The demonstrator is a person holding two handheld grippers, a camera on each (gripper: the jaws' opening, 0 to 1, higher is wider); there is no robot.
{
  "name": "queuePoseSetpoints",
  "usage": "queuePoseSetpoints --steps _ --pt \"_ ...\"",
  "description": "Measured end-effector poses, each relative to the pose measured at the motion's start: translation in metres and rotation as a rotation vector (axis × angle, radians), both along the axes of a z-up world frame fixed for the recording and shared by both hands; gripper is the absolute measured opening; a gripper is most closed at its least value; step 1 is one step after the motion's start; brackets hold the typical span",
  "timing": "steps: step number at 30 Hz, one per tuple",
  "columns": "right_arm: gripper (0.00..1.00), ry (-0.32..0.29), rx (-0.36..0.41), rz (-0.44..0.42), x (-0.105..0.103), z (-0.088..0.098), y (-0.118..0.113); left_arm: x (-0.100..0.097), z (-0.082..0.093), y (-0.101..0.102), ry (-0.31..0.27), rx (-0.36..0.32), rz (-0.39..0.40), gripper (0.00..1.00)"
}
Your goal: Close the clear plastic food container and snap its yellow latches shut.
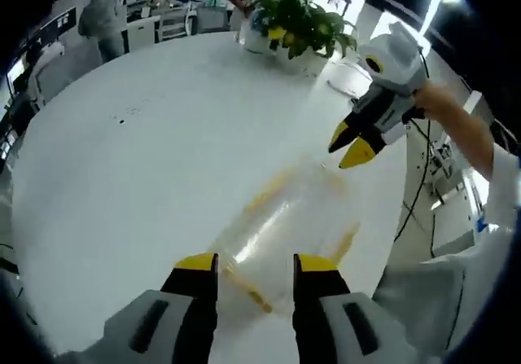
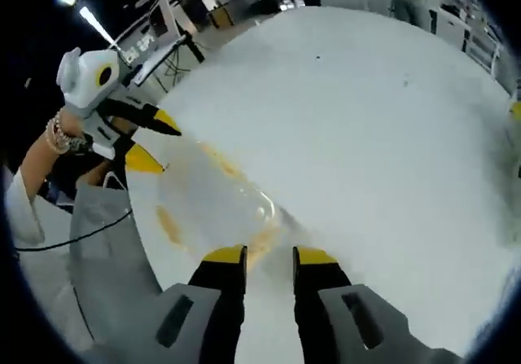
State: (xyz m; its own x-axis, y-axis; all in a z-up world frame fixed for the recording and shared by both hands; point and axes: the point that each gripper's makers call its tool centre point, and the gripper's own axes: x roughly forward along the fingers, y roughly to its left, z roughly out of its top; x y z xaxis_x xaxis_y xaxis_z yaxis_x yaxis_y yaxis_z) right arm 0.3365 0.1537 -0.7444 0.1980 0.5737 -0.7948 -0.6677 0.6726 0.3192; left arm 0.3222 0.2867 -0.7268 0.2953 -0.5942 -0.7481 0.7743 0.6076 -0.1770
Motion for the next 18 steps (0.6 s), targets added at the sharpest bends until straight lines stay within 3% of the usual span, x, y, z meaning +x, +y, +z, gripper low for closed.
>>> queuePoseSetpoints --steps 3,5,8,13,18 --pt "0.06 -0.026 0.099 0.028 0.004 0.015 0.024 -0.008 0.003 -0.016 -0.067 -0.008 -0.095 0.17" --pt "0.01 -0.035 0.148 0.084 -0.001 0.020 0.042 -0.012 -0.005 -0.023 -0.063 0.009 -0.099 0.16" --pt "0.03 -0.014 0.192 0.137 -0.007 0.017 0.068 -0.018 -0.014 -0.038 -0.063 -0.017 -0.123 0.12" --pt "0.00 -0.018 0.147 0.220 -0.008 0.000 0.087 -0.020 -0.022 -0.051 -0.058 -0.051 -0.128 0.10" --pt "0.00 -0.021 0.143 0.248 -0.010 -0.007 0.095 -0.022 -0.025 -0.055 -0.086 -0.043 -0.151 0.10"
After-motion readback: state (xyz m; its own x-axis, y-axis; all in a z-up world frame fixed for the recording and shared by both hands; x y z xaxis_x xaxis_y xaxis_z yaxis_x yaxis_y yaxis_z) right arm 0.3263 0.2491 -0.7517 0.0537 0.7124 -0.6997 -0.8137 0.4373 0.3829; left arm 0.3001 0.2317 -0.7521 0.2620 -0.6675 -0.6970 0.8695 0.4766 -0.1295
